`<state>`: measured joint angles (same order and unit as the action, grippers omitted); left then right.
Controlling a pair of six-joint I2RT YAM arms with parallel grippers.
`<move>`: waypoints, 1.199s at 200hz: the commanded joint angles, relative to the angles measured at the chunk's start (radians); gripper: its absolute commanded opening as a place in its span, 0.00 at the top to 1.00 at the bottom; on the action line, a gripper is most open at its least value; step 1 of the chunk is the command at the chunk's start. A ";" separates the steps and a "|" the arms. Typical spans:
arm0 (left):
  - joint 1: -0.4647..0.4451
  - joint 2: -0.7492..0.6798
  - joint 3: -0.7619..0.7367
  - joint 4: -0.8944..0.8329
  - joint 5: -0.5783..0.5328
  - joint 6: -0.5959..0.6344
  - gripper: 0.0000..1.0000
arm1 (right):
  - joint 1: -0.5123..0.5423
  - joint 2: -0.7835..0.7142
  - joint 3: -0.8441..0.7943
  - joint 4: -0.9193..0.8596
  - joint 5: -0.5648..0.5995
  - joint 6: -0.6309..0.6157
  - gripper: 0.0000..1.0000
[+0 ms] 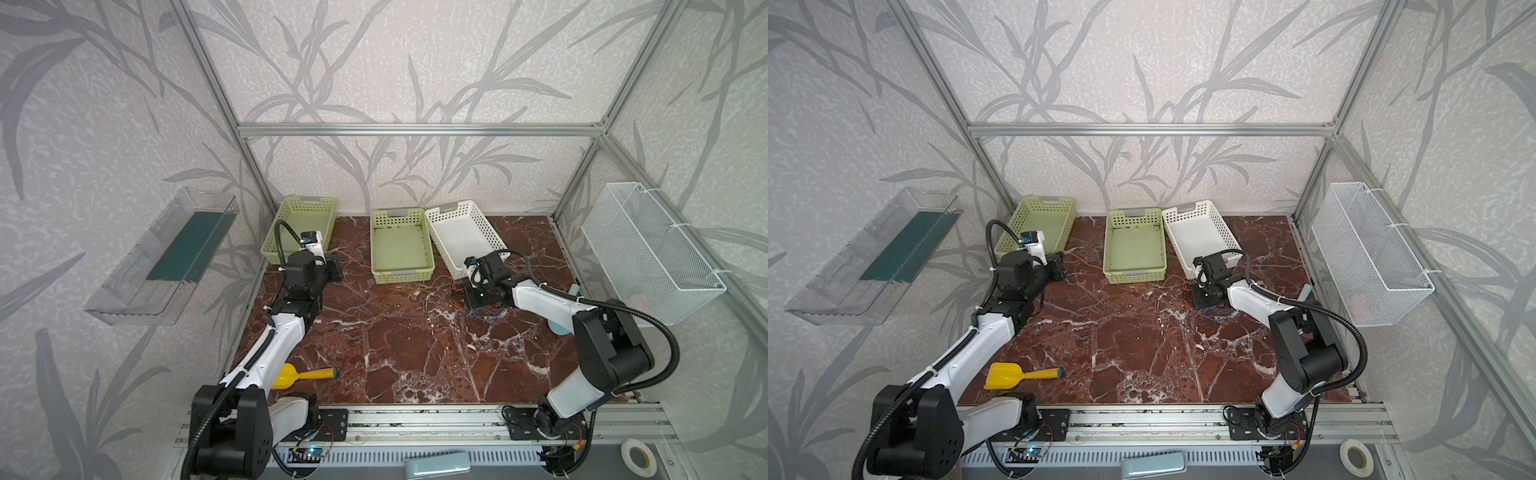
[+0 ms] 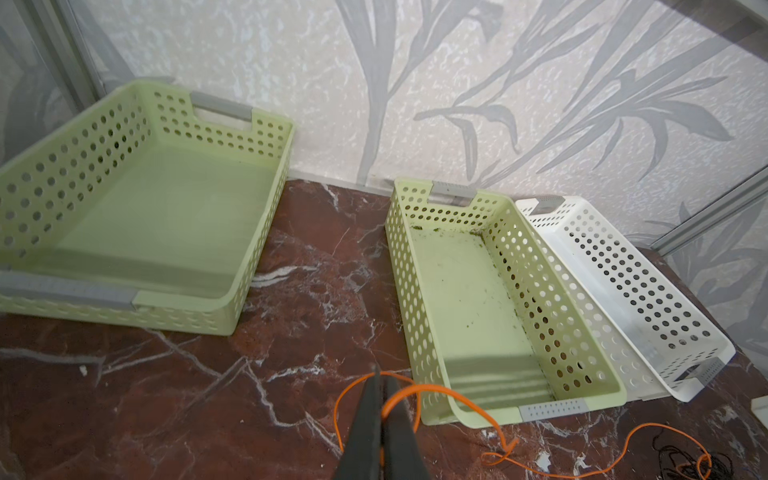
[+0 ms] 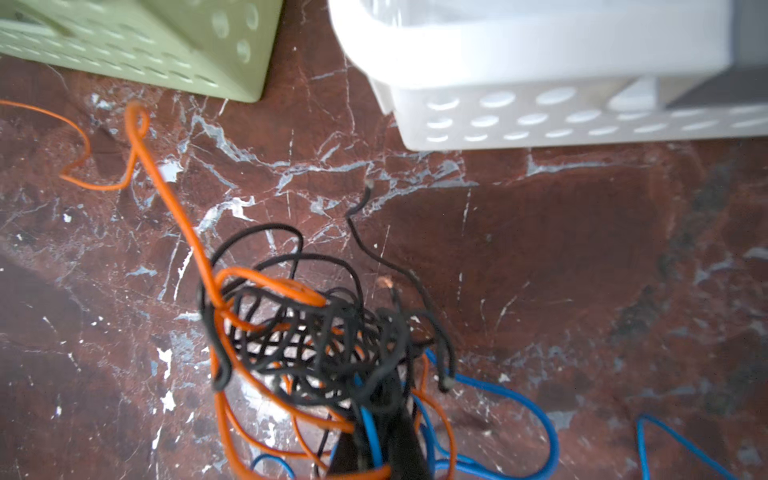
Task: Untangle the cables
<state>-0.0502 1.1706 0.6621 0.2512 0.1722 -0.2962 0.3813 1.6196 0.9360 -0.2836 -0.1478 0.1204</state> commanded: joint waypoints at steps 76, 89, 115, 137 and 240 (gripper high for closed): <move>0.001 -0.048 -0.059 0.100 0.006 0.000 0.38 | 0.002 -0.098 0.033 -0.032 -0.004 -0.090 1.00; -0.001 -0.060 -0.061 0.082 -0.009 0.008 0.19 | 0.002 -0.111 0.029 -0.028 -0.007 -0.103 1.00; -0.016 -0.073 -0.057 0.084 0.063 0.049 0.18 | 0.002 -0.136 0.027 -0.029 -0.012 -0.123 1.00; -0.081 -0.027 -0.014 0.078 0.191 0.119 0.26 | 0.001 -0.145 0.029 -0.032 -0.025 -0.144 1.00; -0.552 0.564 0.425 0.042 0.290 0.373 0.36 | 0.008 -0.230 -0.027 -0.045 -0.016 -0.170 1.00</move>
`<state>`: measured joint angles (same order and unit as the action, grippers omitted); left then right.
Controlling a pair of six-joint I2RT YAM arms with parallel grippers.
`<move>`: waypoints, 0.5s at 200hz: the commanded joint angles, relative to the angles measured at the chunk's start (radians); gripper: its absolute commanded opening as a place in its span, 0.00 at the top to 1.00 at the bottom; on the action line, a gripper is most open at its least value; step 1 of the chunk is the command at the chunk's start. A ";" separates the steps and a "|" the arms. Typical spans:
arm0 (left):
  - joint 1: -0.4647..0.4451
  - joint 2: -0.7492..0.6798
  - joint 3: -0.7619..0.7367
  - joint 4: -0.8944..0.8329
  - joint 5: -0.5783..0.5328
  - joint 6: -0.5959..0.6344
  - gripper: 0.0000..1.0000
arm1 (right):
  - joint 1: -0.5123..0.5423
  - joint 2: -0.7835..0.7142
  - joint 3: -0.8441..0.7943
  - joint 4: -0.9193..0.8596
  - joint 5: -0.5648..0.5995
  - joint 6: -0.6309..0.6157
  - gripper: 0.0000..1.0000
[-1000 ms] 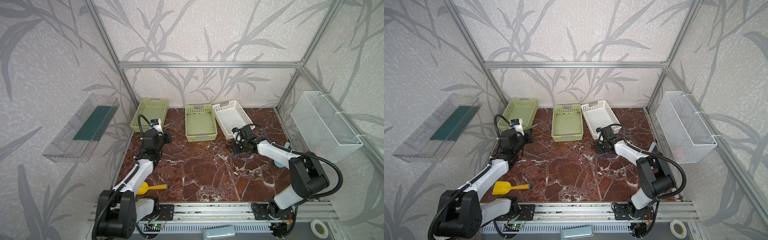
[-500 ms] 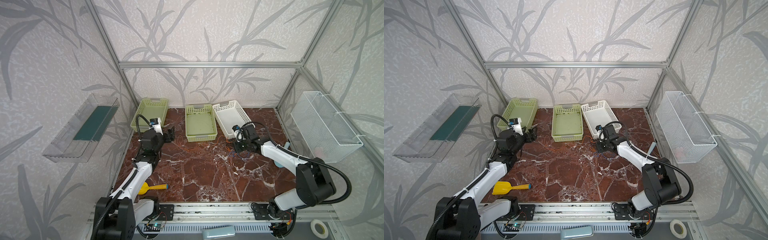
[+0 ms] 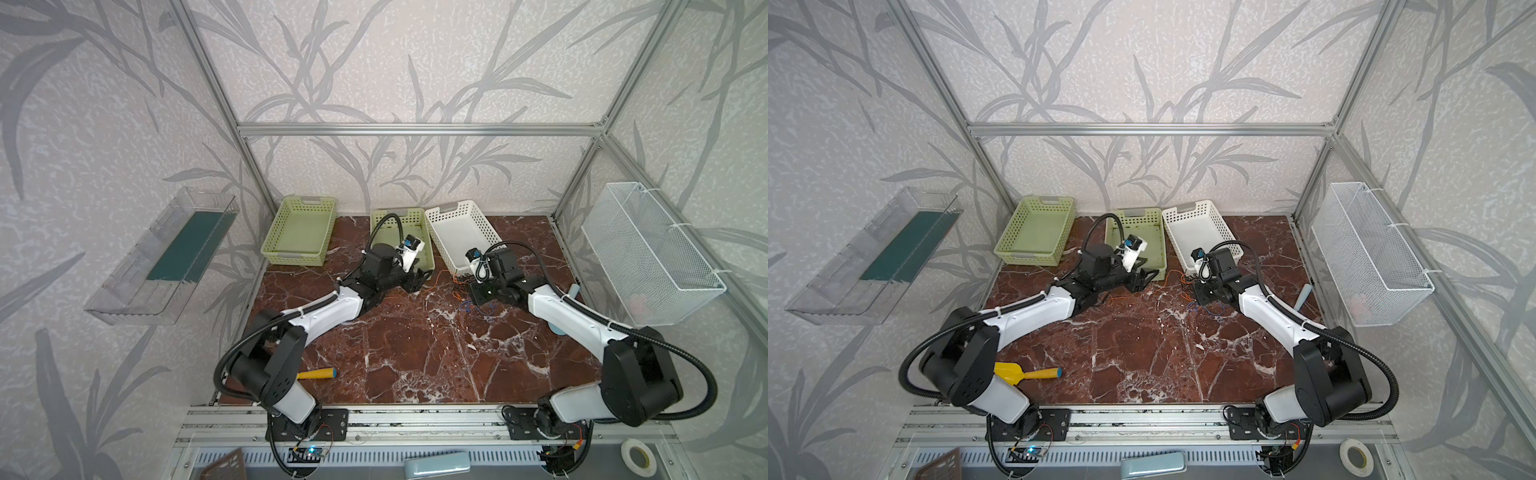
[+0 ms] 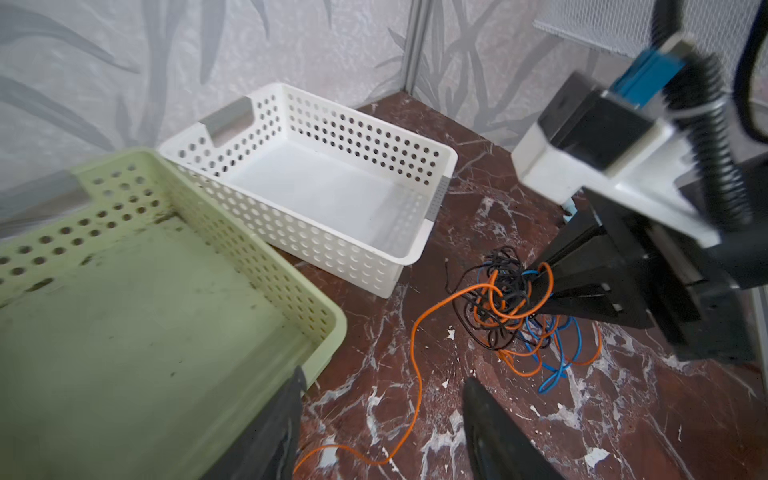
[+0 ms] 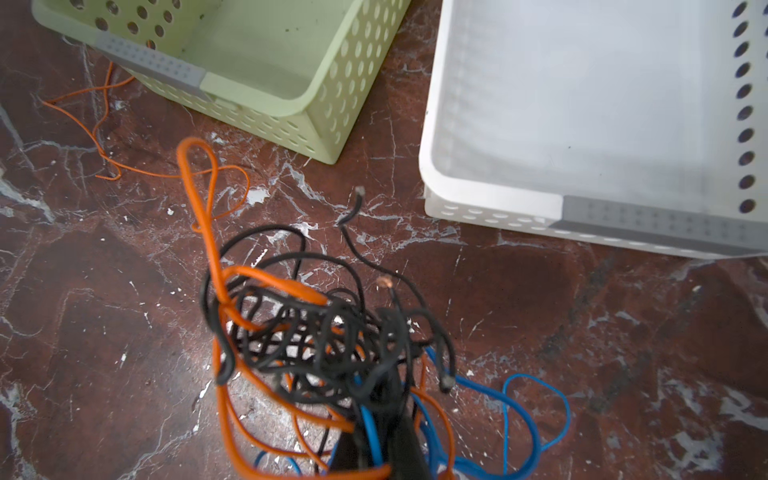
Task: Untangle the cables
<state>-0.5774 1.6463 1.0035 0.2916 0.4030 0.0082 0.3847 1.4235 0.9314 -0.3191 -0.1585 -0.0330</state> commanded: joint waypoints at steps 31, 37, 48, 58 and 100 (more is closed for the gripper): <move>-0.039 0.178 0.162 0.004 0.070 0.066 0.36 | 0.008 -0.056 -0.035 -0.007 -0.006 -0.016 1.00; -0.040 0.189 0.172 0.004 0.074 0.066 0.36 | 0.008 -0.058 -0.038 -0.008 -0.006 -0.014 1.00; -0.043 0.205 0.185 -0.001 0.078 0.068 0.36 | 0.008 -0.061 -0.041 -0.008 -0.004 -0.014 1.00; -0.047 0.218 0.192 -0.003 0.079 0.070 0.38 | 0.008 -0.063 -0.042 -0.006 -0.003 -0.013 1.00; -0.062 0.276 0.242 -0.026 0.079 0.061 0.61 | 0.008 -0.046 -0.037 0.012 -0.022 -0.005 1.00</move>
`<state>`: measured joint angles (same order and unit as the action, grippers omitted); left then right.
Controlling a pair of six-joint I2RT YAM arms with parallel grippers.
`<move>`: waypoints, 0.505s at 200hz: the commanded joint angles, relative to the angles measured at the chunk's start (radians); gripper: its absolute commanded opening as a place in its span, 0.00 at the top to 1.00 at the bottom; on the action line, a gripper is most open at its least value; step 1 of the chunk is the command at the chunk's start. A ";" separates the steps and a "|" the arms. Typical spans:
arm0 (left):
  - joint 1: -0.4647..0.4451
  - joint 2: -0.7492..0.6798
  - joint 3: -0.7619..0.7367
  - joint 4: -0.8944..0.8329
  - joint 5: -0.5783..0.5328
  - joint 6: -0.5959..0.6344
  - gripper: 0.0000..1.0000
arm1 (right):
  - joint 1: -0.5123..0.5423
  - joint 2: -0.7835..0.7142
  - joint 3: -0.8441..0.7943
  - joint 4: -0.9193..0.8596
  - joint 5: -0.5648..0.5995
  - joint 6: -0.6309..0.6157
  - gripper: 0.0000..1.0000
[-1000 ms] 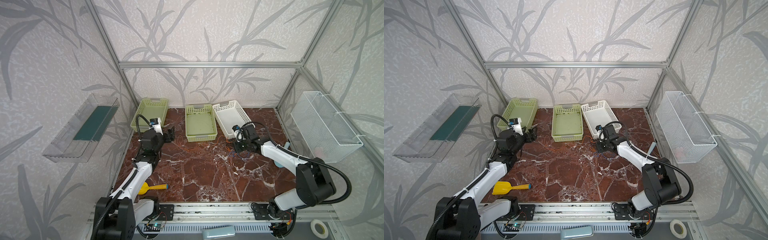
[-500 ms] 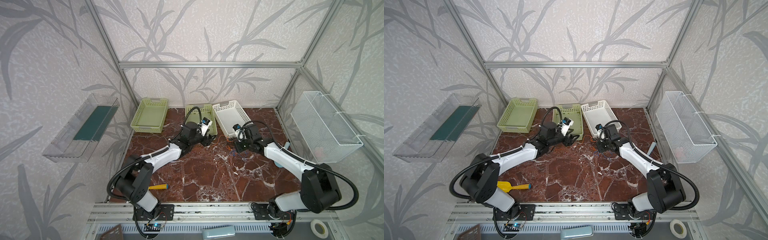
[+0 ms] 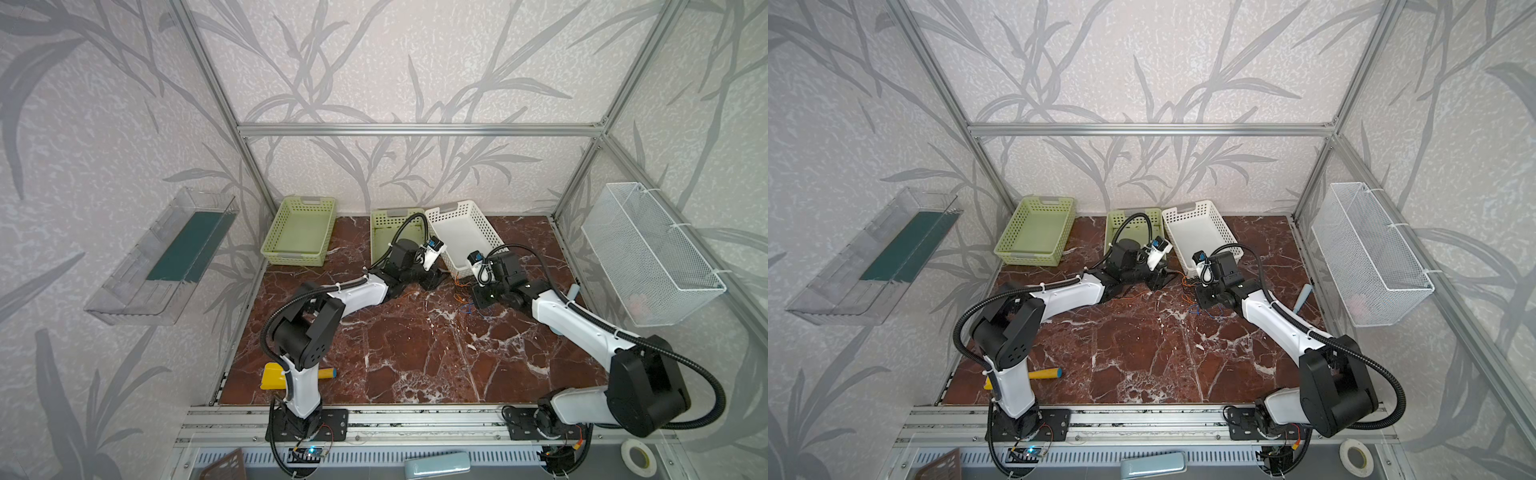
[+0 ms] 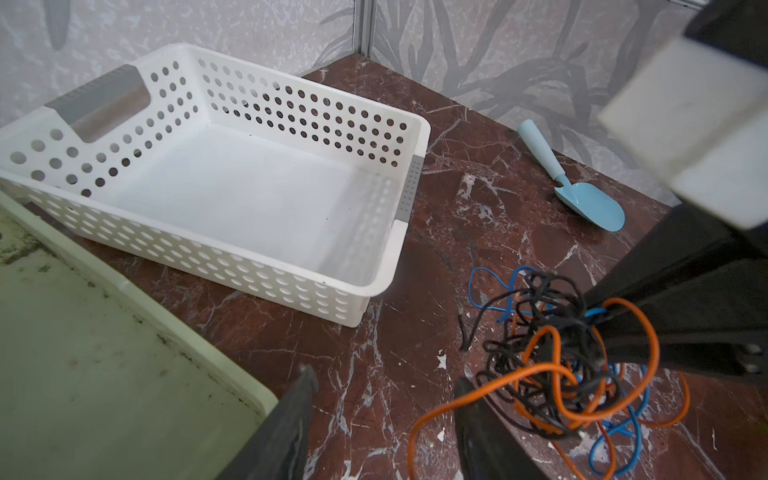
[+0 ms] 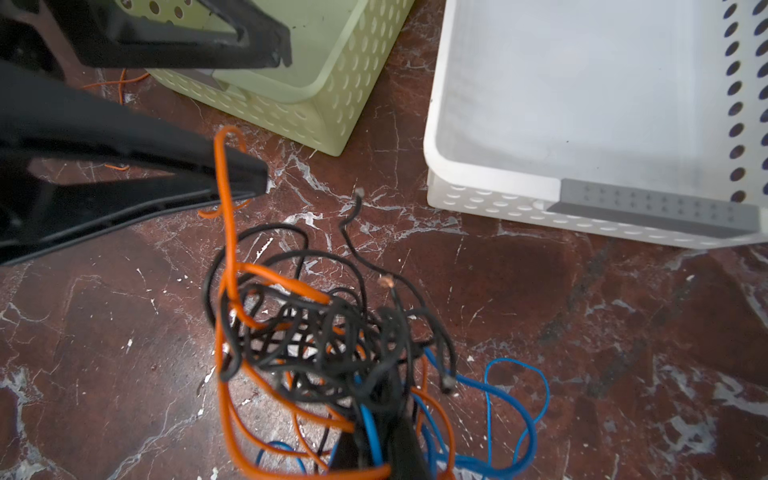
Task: Untangle the cables
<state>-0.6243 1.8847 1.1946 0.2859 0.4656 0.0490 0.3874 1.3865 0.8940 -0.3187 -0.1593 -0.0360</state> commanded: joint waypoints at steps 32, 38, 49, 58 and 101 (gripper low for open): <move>-0.037 0.007 0.096 -0.092 -0.035 0.053 1.00 | -0.005 0.014 0.005 0.009 -0.004 0.027 1.00; -0.038 -0.008 0.091 -0.093 -0.048 0.058 1.00 | -0.010 0.020 0.005 0.009 -0.002 0.035 1.00; -0.039 -0.046 0.076 -0.091 -0.064 0.064 1.00 | -0.021 0.031 0.003 0.004 -0.002 0.053 1.00; -0.038 -0.081 0.060 -0.090 -0.077 0.070 1.00 | -0.028 0.041 0.005 -0.004 -0.003 0.066 1.00; -0.035 -0.227 0.013 -0.078 -0.169 0.073 1.00 | -0.031 0.080 -0.001 0.013 -0.024 0.088 0.99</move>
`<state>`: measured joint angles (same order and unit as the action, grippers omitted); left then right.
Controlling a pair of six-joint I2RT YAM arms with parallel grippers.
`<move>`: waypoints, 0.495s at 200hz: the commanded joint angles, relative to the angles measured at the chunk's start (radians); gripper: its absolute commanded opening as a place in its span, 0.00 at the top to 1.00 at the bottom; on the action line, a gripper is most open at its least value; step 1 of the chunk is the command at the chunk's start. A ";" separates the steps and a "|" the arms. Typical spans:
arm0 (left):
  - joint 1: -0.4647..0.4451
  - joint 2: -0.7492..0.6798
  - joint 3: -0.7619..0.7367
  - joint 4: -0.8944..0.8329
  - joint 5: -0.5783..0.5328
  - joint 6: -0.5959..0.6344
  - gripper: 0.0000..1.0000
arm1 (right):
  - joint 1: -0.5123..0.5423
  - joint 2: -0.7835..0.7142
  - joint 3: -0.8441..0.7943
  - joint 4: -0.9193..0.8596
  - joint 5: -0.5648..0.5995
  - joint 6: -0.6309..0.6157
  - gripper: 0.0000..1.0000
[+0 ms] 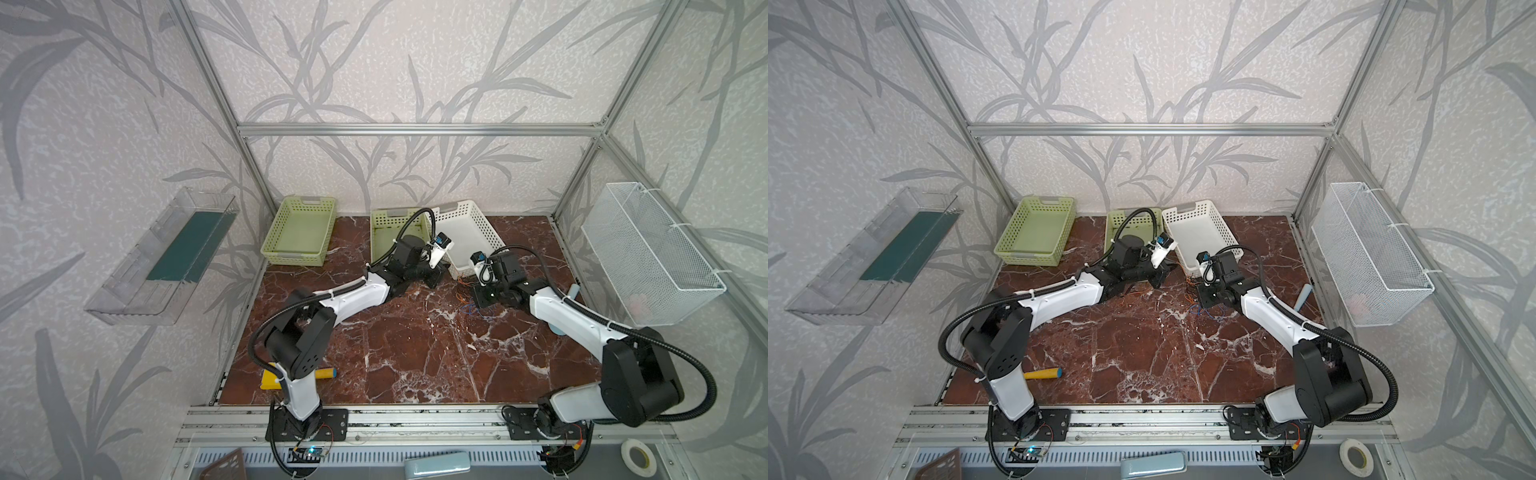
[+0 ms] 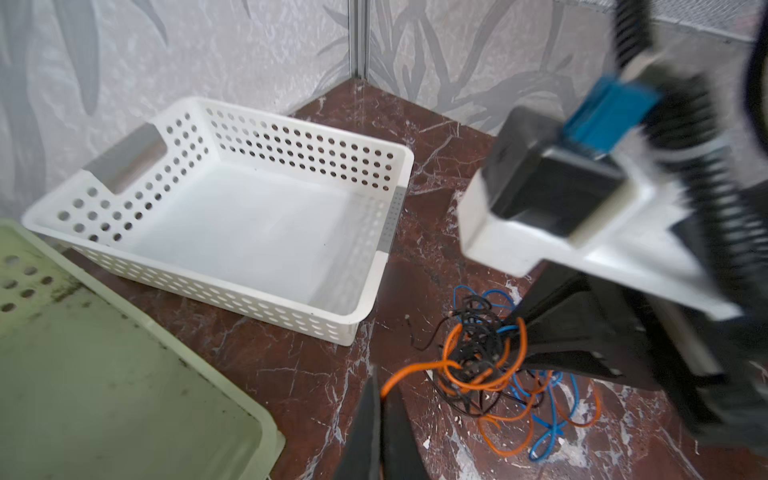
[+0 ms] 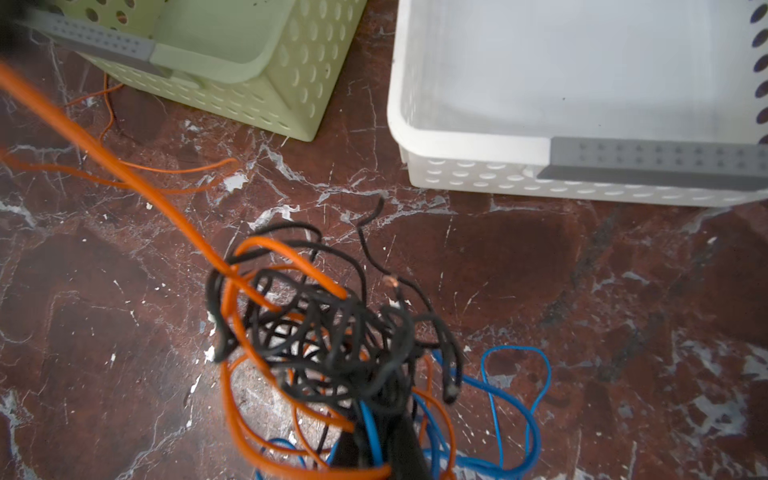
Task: Untangle the cables
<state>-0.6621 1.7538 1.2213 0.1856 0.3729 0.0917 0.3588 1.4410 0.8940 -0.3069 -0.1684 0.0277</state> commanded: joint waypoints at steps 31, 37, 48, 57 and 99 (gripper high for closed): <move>0.010 -0.171 -0.016 0.027 -0.088 0.023 1.00 | -0.002 0.076 0.009 0.002 -0.025 0.036 0.98; 0.010 -0.185 -0.016 0.029 -0.088 0.022 1.00 | -0.002 0.085 0.012 0.002 -0.025 0.039 0.98; 0.011 -0.206 -0.014 0.029 -0.087 0.021 1.00 | -0.002 0.100 0.014 0.000 -0.026 0.045 0.98; 0.012 -0.221 -0.013 0.028 -0.091 0.020 1.00 | -0.001 0.109 0.014 0.004 -0.026 0.050 0.98; 0.033 -0.235 0.092 -0.062 -0.094 0.024 1.00 | -0.002 0.127 0.014 0.006 -0.036 0.063 0.98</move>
<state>-0.6426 1.5349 1.2285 0.1879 0.2852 0.0948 0.3580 1.5597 0.8944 -0.3008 -0.1871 0.0761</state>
